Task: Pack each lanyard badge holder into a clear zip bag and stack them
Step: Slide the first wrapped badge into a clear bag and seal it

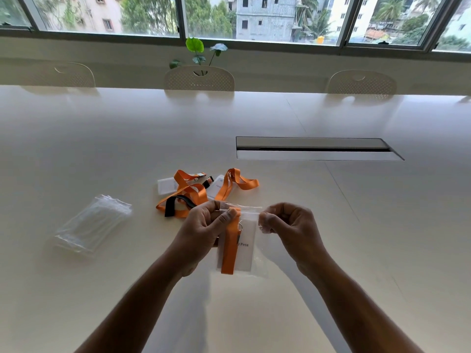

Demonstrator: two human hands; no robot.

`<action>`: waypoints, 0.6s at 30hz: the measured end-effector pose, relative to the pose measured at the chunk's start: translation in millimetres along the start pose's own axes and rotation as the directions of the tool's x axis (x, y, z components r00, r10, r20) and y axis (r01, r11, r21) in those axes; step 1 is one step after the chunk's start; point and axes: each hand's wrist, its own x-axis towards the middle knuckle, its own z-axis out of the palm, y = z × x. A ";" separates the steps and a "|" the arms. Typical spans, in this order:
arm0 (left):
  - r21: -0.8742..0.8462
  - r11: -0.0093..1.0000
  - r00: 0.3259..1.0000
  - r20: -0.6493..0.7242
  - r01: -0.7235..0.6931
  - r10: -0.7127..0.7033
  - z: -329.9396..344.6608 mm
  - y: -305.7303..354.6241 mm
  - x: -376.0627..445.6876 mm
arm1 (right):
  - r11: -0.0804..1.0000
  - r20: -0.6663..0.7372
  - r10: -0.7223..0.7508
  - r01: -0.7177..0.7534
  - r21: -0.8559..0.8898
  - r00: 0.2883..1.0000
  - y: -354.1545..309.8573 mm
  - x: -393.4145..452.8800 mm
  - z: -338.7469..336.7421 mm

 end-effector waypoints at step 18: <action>0.007 1.000 0.999 0.032 -0.004 0.004 2.1 -4.1 -2.8 | 1.000 0.004 -0.007 0.007 -0.018 1.000 -0.1 1.3 6.7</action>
